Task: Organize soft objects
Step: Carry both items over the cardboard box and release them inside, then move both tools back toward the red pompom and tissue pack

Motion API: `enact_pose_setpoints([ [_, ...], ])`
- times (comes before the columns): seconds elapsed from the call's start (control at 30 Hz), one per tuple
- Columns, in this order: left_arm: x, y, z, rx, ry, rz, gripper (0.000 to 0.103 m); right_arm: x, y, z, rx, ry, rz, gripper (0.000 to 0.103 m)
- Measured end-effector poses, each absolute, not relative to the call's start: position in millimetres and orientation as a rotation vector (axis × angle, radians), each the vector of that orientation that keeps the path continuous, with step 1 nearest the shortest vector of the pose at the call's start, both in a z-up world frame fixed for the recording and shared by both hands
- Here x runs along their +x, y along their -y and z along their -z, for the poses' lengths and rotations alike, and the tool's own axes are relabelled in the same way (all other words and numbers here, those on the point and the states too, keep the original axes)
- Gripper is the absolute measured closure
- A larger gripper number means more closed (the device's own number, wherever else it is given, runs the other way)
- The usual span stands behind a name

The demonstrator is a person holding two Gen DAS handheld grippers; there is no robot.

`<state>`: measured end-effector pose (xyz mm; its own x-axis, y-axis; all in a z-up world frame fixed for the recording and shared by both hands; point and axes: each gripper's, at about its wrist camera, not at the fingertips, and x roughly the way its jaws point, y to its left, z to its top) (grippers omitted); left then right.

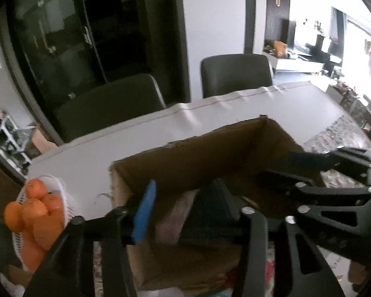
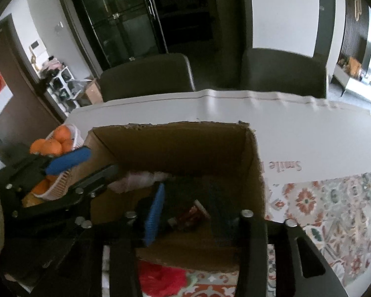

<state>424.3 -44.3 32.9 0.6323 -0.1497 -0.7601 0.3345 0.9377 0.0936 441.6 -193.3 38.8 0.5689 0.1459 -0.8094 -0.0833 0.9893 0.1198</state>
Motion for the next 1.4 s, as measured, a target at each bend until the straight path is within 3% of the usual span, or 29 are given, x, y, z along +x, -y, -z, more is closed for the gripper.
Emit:
enact_pose_setpoints([
  [0.27, 392, 22, -44, 0.182, -0.781, 0.202, 0.021, 414, 193, -58, 0.024, -0.859, 0.005, 0.027],
  [0.47, 359, 12, -50, 0.152, -0.750, 0.149, 0.014, 384, 197, -71, 0.056, -0.793, 0.056, 0.011],
  [0.73, 316, -7, -57, 0.133, -0.708, 0.090, 0.002, 342, 184, -82, 0.070, -0.718, 0.037, 0.008],
  [1.4, 235, -33, -38, 0.134, -0.705, 0.087, 0.001, 254, 153, -70, 0.035, -0.688, 0.055, 0.008],
])
